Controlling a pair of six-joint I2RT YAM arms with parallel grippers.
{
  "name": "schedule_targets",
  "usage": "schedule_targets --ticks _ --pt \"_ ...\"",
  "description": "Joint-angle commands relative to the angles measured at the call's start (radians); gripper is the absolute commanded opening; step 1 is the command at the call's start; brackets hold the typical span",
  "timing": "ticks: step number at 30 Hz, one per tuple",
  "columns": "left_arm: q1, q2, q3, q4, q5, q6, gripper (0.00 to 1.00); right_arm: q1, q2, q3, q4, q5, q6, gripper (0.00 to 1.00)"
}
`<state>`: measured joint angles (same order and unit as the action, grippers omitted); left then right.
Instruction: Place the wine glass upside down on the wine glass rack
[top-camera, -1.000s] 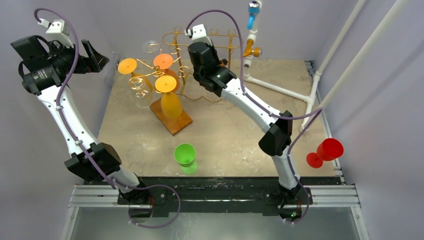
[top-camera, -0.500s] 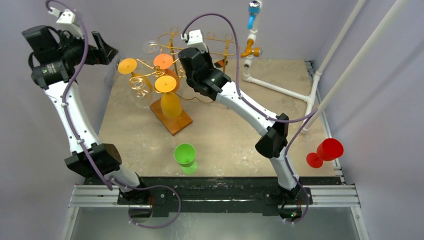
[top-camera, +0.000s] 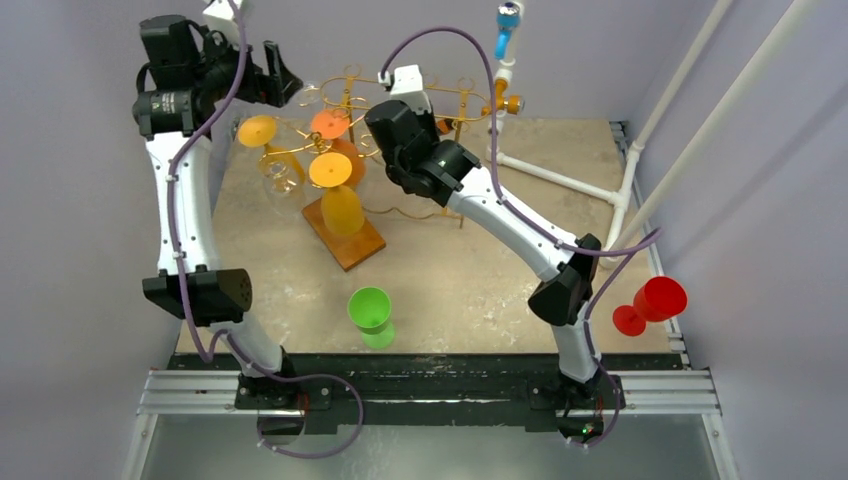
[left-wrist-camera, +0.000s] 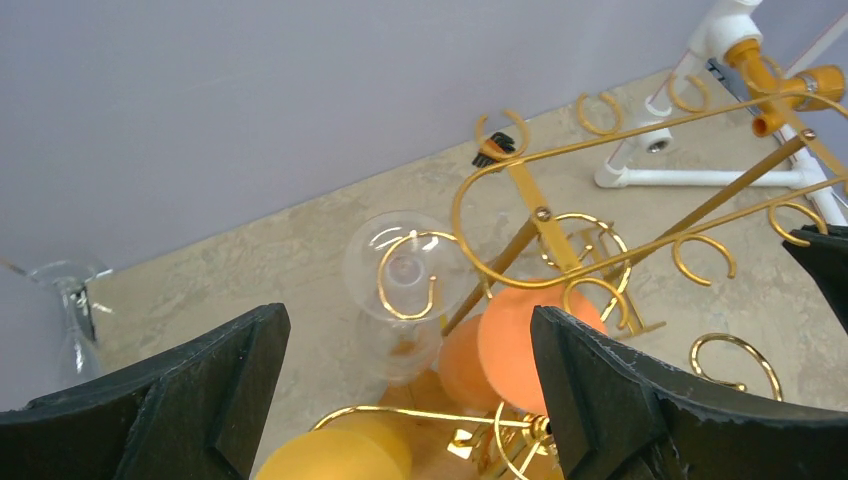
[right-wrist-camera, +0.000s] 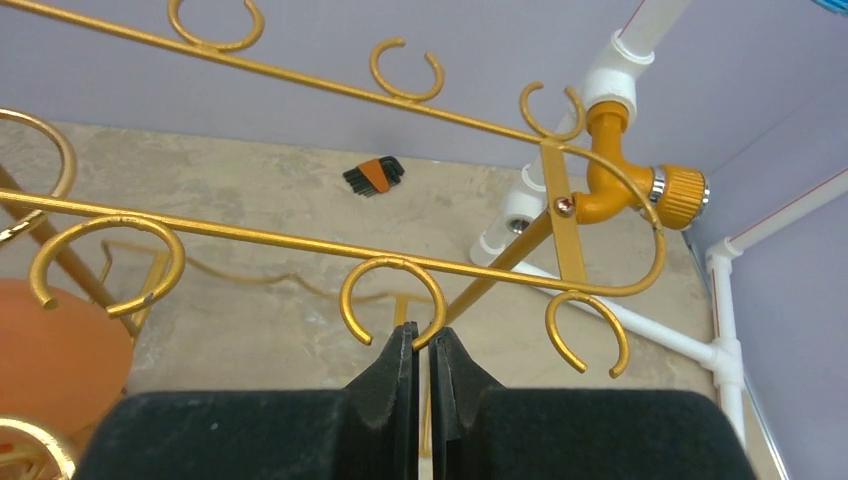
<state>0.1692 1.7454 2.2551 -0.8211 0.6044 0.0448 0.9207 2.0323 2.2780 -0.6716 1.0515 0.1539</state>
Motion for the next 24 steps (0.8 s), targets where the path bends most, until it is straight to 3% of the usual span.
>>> schedule_targets --ticks 1,8,13,17,21,24 --pt "-0.127 0.033 0.016 0.062 -0.105 0.034 1.0 -0.011 -0.043 0.041 0.015 0.011 -0.032 0.0" --pt "-0.284 0.238 0.238 0.041 -0.234 0.074 1.0 -0.025 -0.007 0.066 -0.011 -0.007 -0.027 0.0" --pt "-0.363 0.236 0.159 0.106 -0.372 0.195 1.0 -0.045 -0.022 0.019 0.001 -0.014 -0.018 0.0" --pt "-0.383 0.248 0.163 0.118 -0.399 0.224 0.97 -0.068 -0.061 -0.042 0.027 -0.012 -0.016 0.0" --pt "-0.417 0.289 0.214 0.1 -0.433 0.271 0.85 -0.083 -0.102 -0.09 0.041 -0.009 -0.006 0.0" --pt "-0.443 0.313 0.228 0.097 -0.462 0.287 0.57 -0.083 -0.131 -0.135 0.06 0.001 -0.008 0.0"
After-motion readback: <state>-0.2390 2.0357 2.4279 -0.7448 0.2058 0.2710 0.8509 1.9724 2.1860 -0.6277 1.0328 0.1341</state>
